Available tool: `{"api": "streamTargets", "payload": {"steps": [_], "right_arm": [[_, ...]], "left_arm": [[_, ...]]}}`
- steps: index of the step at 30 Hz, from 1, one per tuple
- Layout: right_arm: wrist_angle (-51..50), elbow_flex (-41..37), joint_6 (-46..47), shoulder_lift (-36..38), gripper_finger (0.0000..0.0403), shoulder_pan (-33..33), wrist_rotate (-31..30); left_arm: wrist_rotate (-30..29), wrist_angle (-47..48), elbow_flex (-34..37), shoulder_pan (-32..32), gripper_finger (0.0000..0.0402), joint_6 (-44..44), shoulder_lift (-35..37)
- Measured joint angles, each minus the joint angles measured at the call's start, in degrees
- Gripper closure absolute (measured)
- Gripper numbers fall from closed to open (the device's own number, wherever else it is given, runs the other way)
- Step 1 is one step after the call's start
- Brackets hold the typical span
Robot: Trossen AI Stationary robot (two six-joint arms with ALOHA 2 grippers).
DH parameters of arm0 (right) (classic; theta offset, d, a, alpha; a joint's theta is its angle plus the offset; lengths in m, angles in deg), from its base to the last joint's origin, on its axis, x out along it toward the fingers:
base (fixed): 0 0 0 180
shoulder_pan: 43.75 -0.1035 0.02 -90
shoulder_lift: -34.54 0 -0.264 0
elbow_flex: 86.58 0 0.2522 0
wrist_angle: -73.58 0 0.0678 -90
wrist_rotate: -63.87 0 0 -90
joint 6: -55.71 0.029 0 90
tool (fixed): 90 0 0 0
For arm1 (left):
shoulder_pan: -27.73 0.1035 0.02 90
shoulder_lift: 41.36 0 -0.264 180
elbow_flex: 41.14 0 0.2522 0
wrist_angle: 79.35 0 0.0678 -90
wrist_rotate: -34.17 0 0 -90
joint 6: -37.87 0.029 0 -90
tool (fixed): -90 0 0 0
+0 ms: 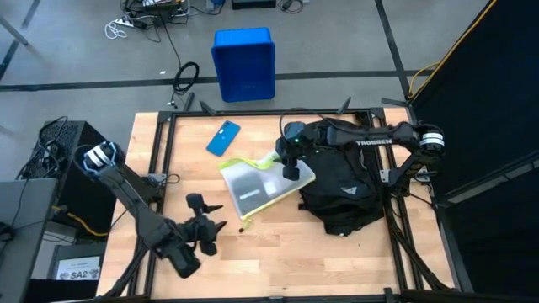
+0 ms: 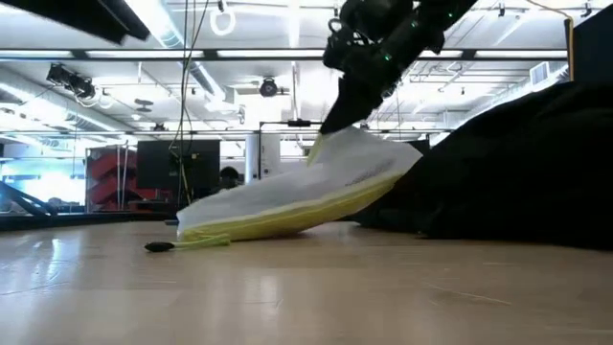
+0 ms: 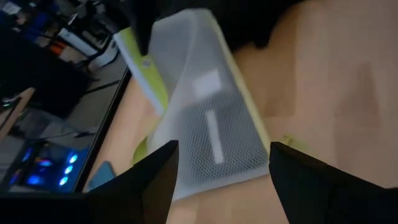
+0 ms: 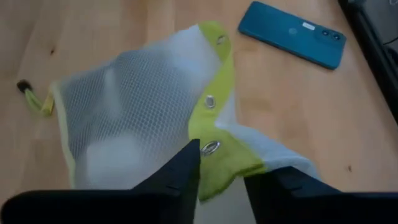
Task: Unpack backpack
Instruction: Open the white zip bag
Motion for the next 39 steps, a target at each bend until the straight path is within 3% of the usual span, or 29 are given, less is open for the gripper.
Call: {"api": "streamTargets", "payload": {"steps": [6, 9, 13, 19, 24, 31, 35, 39], "right_arm": [[2.94, -2.35, -0.41, 0.00, 0.0245, 0.00, 0.05], [3.30, -2.35, -0.45, 0.00, 0.0223, 0.00, 0.03], [3.86, -2.35, -0.45, 0.00, 0.0204, -0.26, 0.05], [4.27, -2.35, -0.45, 0.00, 0.0198, -1.94, 0.05], [4.82, -1.56, -0.72, 0.00, 0.0209, -4.22, 0.08], [6.77, -0.14, -9.82, -0.30, 0.0207, -11.90, 1.39], [6.20, -0.60, -15.82, -3.68, 0.0194, -18.07, -3.06], [8.06, -0.60, -22.23, -9.03, 0.0182, -23.34, -12.17]], "left_arm": [[4.22, -3.34, 3.33, 4.26, 0.0184, -0.05, -3.39], [7.83, -12.21, 8.55, 6.47, 0.0186, 0.27, -3.29], [11.20, -25.68, 14.31, 7.88, 0.0199, 7.73, -3.12], [12.15, -29.01, 18.86, 11.05, 0.0225, 12.50, -3.36], [16.63, -34.51, 21.16, 14.94, 0.0233, 17.23, -3.38], [16.73, -39.50, 21.59, 17.58, 0.0234, 19.41, -3.38], [16.72, -40.30, 21.59, 17.60, 0.0234, 19.80, -3.38], [16.66, -40.81, 21.59, 17.60, 0.0234, 19.74, -3.38]]}}
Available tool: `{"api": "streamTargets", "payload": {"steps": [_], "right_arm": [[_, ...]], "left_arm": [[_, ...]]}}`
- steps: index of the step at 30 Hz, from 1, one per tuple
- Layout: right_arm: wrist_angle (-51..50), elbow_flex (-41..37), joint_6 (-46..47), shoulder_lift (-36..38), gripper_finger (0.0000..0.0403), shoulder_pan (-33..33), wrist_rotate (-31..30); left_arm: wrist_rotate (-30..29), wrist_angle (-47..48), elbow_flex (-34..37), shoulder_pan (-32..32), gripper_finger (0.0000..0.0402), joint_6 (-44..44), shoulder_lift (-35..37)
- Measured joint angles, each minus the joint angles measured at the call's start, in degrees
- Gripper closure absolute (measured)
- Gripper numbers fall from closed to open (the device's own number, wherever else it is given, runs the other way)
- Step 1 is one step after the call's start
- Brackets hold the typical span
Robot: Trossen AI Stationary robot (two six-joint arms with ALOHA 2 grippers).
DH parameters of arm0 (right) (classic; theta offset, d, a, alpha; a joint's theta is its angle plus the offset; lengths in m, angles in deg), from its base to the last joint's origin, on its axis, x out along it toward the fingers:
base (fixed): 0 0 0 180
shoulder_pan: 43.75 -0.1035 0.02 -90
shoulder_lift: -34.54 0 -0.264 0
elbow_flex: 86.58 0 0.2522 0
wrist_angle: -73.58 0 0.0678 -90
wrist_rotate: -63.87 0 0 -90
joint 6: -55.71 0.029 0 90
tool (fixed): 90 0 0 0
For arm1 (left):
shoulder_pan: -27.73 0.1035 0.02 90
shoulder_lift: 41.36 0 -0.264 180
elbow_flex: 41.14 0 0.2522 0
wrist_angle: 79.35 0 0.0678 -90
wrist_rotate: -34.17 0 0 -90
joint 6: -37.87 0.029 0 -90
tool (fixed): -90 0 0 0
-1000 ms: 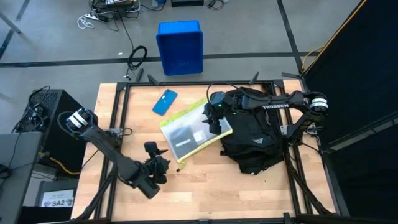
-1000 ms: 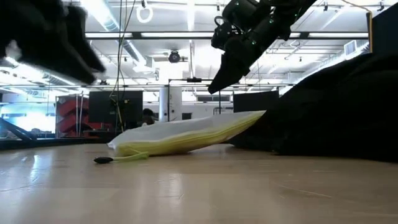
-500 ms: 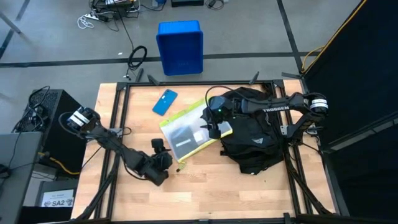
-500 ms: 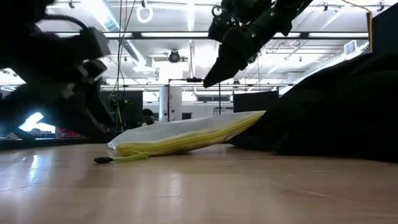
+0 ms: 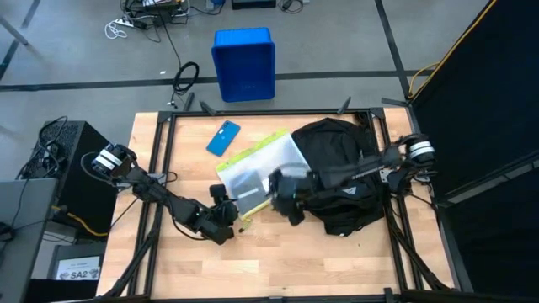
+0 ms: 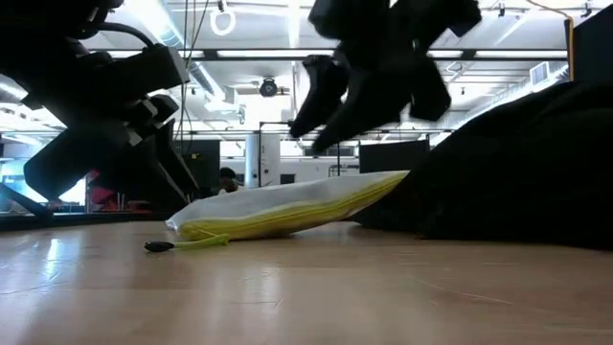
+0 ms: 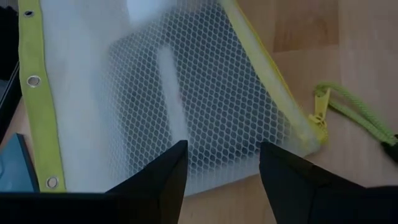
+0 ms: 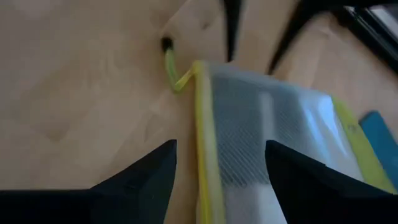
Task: Unpack backpack
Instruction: Open the white zip bag
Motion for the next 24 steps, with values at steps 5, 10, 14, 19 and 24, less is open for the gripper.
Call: {"api": "streamTargets", "payload": {"steps": [5, 10, 14, 19, 24], "right_arm": [[4.58, 0.00, -5.22, -6.92, 0.0172, -2.80, -14.60], [7.15, -0.01, -6.73, -11.99, 0.0170, -2.35, -19.15], [8.41, 0.16, -6.60, -13.96, 0.0179, -1.31, -20.25], [10.33, 0.15, -4.31, -14.25, 0.0229, -0.63, -21.31], [12.58, 0.02, -3.05, -13.81, 0.0354, -0.59, -24.57]], "left_arm": [[-2.44, -3.01, 0.00, 0.00, 0.0234, -0.07, 0.01], [-4.26, -5.03, 0.00, 0.00, 0.0234, -0.06, 0.02], [-5.58, -6.28, 0.00, 0.00, 0.0234, -0.07, 0.02], [-7.59, -6.88, 0.00, 0.00, 0.0234, 0.10, 0.02], [-7.66, -6.87, 0.00, 0.00, 0.0234, 0.33, 0.02]]}}
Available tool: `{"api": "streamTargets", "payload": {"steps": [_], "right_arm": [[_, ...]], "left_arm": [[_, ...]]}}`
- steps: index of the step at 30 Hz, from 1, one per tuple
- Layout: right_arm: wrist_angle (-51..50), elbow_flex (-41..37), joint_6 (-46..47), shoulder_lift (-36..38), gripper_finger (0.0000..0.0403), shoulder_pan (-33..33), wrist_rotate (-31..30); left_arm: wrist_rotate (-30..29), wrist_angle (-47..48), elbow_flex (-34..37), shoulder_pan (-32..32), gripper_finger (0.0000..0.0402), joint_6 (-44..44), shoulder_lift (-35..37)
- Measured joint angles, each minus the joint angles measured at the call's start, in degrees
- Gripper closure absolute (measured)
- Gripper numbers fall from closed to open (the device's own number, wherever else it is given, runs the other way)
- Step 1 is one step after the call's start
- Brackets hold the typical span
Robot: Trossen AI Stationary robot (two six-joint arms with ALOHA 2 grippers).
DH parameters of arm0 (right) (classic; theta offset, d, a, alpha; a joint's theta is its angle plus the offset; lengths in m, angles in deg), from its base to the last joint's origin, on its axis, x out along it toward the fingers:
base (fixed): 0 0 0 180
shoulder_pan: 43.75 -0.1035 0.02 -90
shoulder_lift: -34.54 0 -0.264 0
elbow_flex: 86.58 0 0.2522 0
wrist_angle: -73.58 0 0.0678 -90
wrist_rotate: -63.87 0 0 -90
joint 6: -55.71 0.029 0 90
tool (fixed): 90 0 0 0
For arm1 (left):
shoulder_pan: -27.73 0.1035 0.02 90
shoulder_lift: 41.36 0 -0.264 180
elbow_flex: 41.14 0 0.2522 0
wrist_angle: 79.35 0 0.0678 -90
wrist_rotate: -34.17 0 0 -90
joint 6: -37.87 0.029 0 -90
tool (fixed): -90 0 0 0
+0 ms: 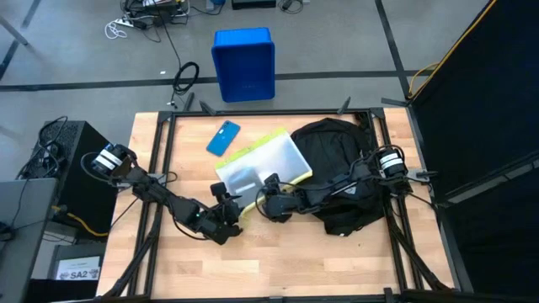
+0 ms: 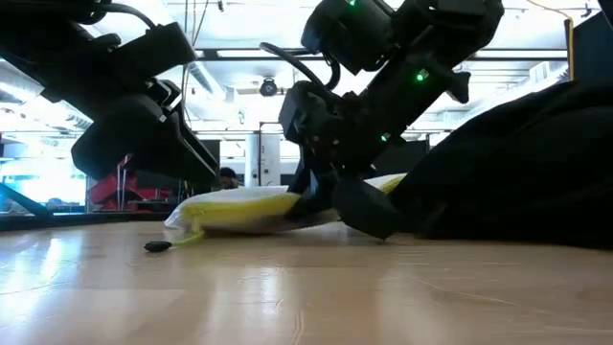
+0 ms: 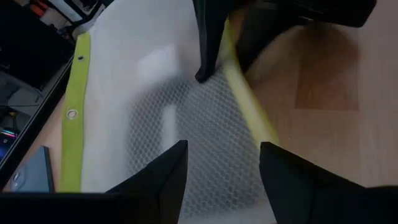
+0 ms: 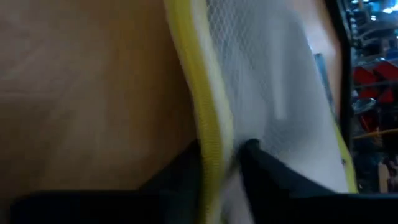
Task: Unpack backpack
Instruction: Open the white zip bag
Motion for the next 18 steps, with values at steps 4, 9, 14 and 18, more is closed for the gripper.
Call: {"api": "streamTargets", "payload": {"steps": [4, 9, 14, 18], "right_arm": [[0.24, 0.00, 0.44, 0.49, 0.0392, 0.02, -2.58], [-0.55, 0.00, 2.41, 1.99, 0.0401, 0.02, -5.38], [-1.33, 0.00, 4.56, 4.34, 0.0403, 0.02, -5.61], [-1.49, 0.00, 4.72, 6.00, 0.0403, 0.02, -5.78]], "left_arm": [[-0.17, 0.06, 0.00, -0.04, 0.0234, 0.49, 0.00], [-2.47, 0.14, 0.00, -1.52, 0.0234, 2.99, 0.08], [-8.14, 2.70, -1.15, -5.66, 0.0234, 5.71, 0.31], [-11.43, 5.76, -1.88, -8.52, 0.0234, 5.60, 0.37]]}}
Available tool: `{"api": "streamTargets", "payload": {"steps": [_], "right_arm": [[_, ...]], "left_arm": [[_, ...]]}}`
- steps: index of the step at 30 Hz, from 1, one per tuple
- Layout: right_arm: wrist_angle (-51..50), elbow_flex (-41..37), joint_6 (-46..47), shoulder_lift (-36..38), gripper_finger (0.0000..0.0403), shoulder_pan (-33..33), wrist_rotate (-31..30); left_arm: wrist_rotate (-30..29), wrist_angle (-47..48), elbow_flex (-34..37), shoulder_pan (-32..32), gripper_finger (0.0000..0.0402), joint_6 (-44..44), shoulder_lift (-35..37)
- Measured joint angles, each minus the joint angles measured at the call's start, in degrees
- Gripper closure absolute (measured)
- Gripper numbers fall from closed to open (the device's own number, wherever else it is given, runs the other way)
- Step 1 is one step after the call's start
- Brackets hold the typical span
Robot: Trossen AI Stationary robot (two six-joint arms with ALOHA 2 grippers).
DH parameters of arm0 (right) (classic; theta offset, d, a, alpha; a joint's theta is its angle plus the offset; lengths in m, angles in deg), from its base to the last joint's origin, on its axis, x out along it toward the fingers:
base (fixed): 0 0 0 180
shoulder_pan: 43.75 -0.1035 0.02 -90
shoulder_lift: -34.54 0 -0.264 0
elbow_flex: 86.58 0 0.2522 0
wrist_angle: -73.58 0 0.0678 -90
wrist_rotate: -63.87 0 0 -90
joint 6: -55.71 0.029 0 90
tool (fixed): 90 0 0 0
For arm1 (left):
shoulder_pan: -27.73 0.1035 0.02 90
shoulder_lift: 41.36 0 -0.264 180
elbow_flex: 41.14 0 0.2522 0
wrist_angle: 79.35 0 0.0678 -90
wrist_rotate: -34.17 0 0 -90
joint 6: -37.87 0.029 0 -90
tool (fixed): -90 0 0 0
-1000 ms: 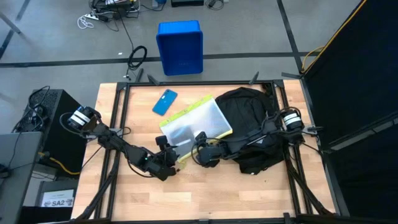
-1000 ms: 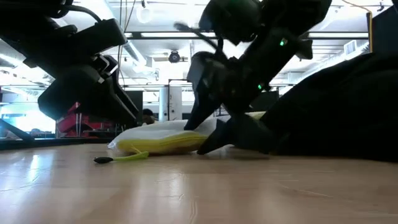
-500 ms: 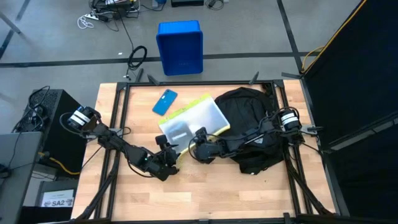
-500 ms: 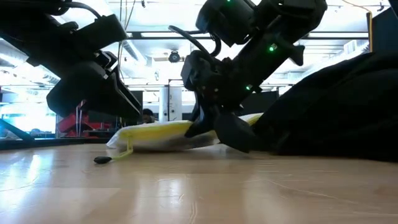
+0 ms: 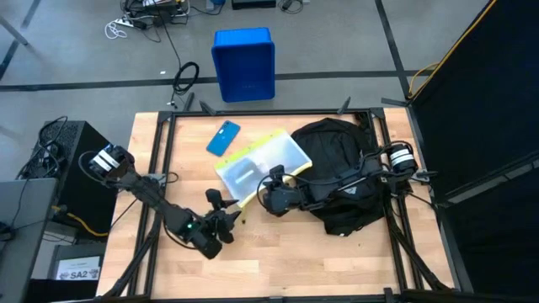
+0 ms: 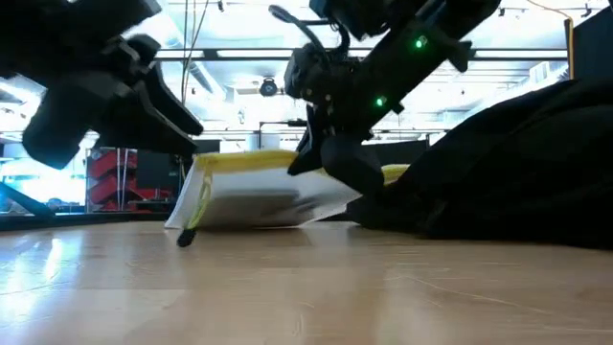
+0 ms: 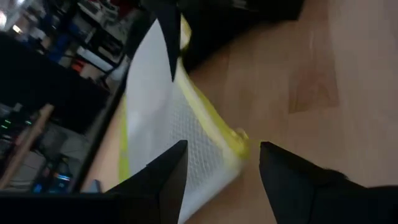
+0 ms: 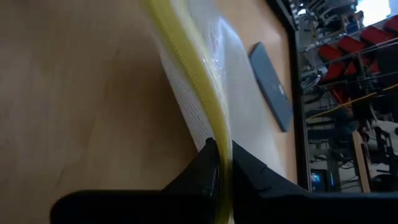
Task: Unpack backpack
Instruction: Open the white zip bag
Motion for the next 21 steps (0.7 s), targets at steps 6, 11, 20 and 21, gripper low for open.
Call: {"api": "streamTargets", "payload": {"steps": [6, 11, 20, 21], "right_arm": [[0.82, 0.00, 1.64, 1.07, 0.0403, -0.05, 0.55], [0.74, 0.00, 2.74, 1.07, 0.0403, -0.11, 1.92], [2.29, 0.00, 2.87, 1.07, 0.0403, -0.81, 2.41], [2.29, 0.00, 2.87, 1.07, 0.0403, -0.81, 2.53]], "left_arm": [[-1.14, 0.42, 0.02, 0.33, 0.0234, -0.28, -0.19], [-0.59, -0.10, 1.11, 2.23, 0.0234, -0.11, -0.45], [-3.50, -5.95, 1.86, 5.48, 0.0234, 0.33, -3.73], [-4.62, -7.56, 1.86, 5.99, 0.0236, 1.54, -4.20]]}}
